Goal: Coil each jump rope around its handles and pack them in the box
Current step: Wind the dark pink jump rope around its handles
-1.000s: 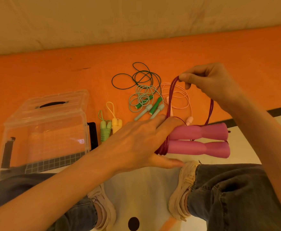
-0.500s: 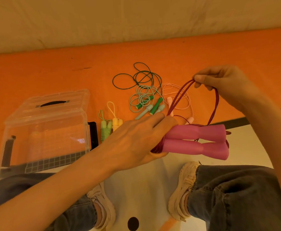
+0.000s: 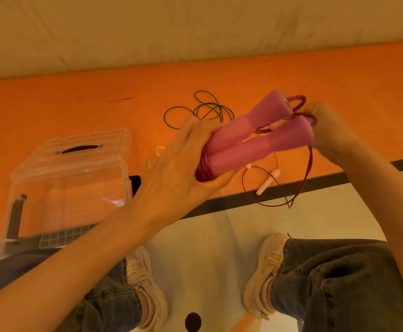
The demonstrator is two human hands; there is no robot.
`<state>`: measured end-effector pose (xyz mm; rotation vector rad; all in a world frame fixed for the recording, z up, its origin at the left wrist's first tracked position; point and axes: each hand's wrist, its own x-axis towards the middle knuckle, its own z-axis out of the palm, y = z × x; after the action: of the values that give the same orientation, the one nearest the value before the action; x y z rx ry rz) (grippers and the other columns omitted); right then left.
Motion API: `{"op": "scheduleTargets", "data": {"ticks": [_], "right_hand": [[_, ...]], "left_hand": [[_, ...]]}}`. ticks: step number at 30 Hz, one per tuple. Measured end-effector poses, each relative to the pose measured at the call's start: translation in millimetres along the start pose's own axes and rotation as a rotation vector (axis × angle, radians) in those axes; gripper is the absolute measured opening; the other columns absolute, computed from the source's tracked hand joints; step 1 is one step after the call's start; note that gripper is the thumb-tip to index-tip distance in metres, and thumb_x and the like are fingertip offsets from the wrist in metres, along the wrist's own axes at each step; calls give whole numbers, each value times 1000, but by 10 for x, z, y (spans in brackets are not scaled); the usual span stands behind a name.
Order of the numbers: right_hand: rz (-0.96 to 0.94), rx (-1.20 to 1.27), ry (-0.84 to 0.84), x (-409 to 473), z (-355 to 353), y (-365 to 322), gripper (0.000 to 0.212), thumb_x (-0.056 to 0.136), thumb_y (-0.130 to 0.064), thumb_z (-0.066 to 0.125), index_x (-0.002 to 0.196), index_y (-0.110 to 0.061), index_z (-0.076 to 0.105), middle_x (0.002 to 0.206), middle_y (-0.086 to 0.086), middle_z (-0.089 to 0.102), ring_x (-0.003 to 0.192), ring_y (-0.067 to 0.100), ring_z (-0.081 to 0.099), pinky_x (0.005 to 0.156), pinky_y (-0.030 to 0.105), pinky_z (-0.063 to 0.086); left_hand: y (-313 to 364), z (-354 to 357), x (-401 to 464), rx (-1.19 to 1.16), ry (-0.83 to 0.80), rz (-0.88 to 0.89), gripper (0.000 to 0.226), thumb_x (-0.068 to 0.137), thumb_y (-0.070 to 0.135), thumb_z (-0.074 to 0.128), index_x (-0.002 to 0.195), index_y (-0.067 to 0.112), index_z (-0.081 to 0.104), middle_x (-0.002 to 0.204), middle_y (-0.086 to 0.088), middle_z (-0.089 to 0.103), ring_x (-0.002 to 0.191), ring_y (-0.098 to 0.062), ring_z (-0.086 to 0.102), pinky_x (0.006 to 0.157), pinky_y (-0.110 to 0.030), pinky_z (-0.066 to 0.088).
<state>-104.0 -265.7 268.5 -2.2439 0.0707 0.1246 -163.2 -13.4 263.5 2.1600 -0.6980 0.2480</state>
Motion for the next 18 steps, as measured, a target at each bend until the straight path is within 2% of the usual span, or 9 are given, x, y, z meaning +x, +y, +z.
{"op": "scheduleTargets", "data": {"ticks": [2, 4, 6, 8, 10, 12, 14, 18], "right_hand": [[25, -8, -26, -2, 27, -2, 14, 88, -13, 63, 75, -11, 66, 57, -7, 59, 45, -13, 49, 44, 0, 34], [48, -10, -69, 10, 62, -3, 18, 84, -25, 67, 79, -8, 70, 61, -4, 65, 50, -12, 52, 46, 1, 36], [68, -47, -123, 29, 94, 14, 18, 81, -30, 69, 81, -12, 72, 72, 1, 69, 56, -10, 54, 53, 8, 41], [88, -84, -197, 22, 121, 18, 15, 80, -31, 70, 79, -16, 72, 73, 0, 70, 62, -6, 55, 57, 16, 42], [95, -90, -277, 0, 134, 5, 15, 80, -30, 70, 80, -15, 73, 70, -3, 71, 64, -4, 54, 57, 19, 44], [71, -82, -358, -45, 128, -44, 12, 81, -26, 69, 79, -16, 73, 64, -11, 68, 58, -10, 53, 52, 12, 44], [59, -49, -430, -82, 105, -76, 9, 79, -26, 69, 80, -18, 73, 64, -11, 69, 55, -10, 53, 50, 7, 42], [61, 12, -643, -146, 41, -108, 14, 69, -32, 68, 77, -24, 76, 76, -3, 73, 60, 7, 55, 61, 18, 49]], "left_hand": [[0, -12, 44, -64, 52, -53, 42, 81, 35, 68, 115, 16, 52, 106, 2, 41, 93, 10, 42, 77, -2, 33], [-8, -23, 86, -149, 92, -115, 40, 82, 36, 69, 113, 19, 50, 110, 1, 42, 93, 7, 45, 76, -5, 36], [-1, -17, 98, -242, 118, -207, 37, 84, 31, 71, 110, 16, 50, 101, 6, 48, 82, 4, 48, 68, -8, 37], [17, -6, 96, -345, 152, -305, 33, 85, 27, 71, 108, 12, 52, 88, 9, 53, 68, 2, 49, 60, -10, 38], [14, -4, 108, -438, 198, -367, 32, 86, 23, 70, 109, 9, 53, 87, 10, 62, 66, 2, 54, 59, -11, 41], [-19, -22, 135, -453, 243, -396, 30, 86, 20, 70, 108, 8, 53, 80, 19, 63, 66, 5, 56, 58, -9, 41], [-66, -38, 153, -411, 268, -405, 31, 86, 23, 70, 108, 9, 52, 77, 16, 57, 65, 5, 52, 57, -10, 40], [-146, -60, 149, -319, 263, -433, 36, 85, 33, 71, 110, 15, 52, 82, 10, 56, 65, 2, 50, 59, -17, 42]]}}
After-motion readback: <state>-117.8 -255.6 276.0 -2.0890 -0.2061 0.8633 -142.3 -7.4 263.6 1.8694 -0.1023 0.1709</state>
